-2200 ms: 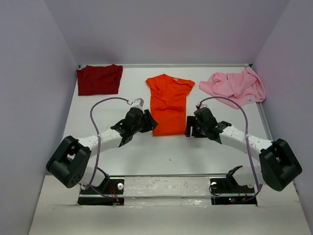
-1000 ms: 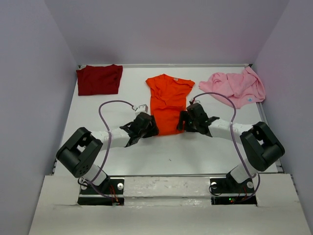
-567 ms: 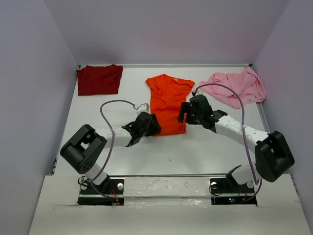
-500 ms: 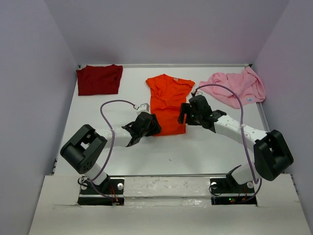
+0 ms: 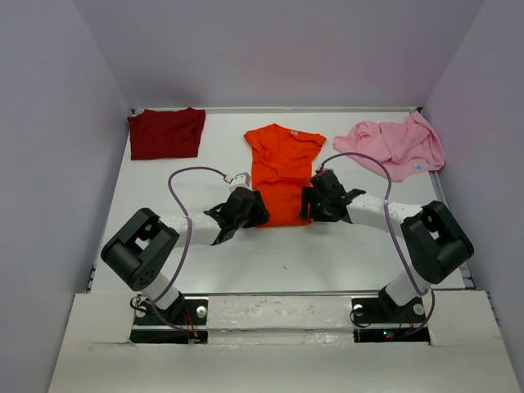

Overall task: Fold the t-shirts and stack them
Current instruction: Grab one side of the 2/3 rectangular tshirt with both arms

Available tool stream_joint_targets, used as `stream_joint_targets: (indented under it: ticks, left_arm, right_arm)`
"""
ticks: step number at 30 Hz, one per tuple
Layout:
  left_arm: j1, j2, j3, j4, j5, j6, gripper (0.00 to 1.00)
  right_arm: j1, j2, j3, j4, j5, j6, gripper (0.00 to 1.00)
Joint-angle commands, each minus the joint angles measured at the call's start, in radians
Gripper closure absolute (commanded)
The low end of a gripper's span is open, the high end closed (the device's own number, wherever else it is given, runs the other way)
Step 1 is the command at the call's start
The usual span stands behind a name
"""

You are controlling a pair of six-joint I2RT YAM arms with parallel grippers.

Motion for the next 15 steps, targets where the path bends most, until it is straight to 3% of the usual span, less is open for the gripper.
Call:
stream_joint_targets:
  ticks: [1,3,4,6,8,10,11,12,15]
  left_arm:
    - [-0.005,0.02,0.002,-0.098,-0.015,0.02,0.4]
    - [-0.005,0.022,0.002,-0.098,-0.014,0.02,0.46]
    - [-0.005,0.023,0.004,-0.101,-0.011,0.018,0.48]
    - [-0.005,0.03,0.004,-0.098,-0.006,0.017,0.6]
    - [-0.005,0.04,0.008,-0.098,0.003,0.018,0.71]
    - [-0.005,0.045,0.01,-0.097,0.009,0.02,0.8]
    - [-0.005,0.05,0.013,-0.097,0.012,0.02,0.88]
    - [-0.005,0.053,0.013,-0.097,0.012,0.021,0.99]
    - [-0.005,0.062,0.017,-0.097,0.018,0.023,1.0]
  right_arm:
    - [-0.006,-0.007,-0.023,0.042,-0.015,0.013,0.32]
    - [-0.006,-0.012,-0.038,0.048,-0.021,0.016,0.42]
    - [-0.006,-0.011,-0.046,0.06,-0.029,0.016,0.52]
    - [-0.006,0.003,-0.055,0.06,-0.044,0.02,0.62]
    - [-0.006,0.002,-0.066,0.066,-0.056,0.031,0.8]
    - [-0.006,-0.001,-0.077,0.071,-0.059,0.033,0.85]
    - [-0.006,-0.004,-0.083,0.071,-0.059,0.036,0.95]
    - [-0.006,-0.004,-0.083,0.07,-0.059,0.034,0.99]
    - [-0.006,-0.014,-0.087,0.065,-0.069,0.033,1.0]
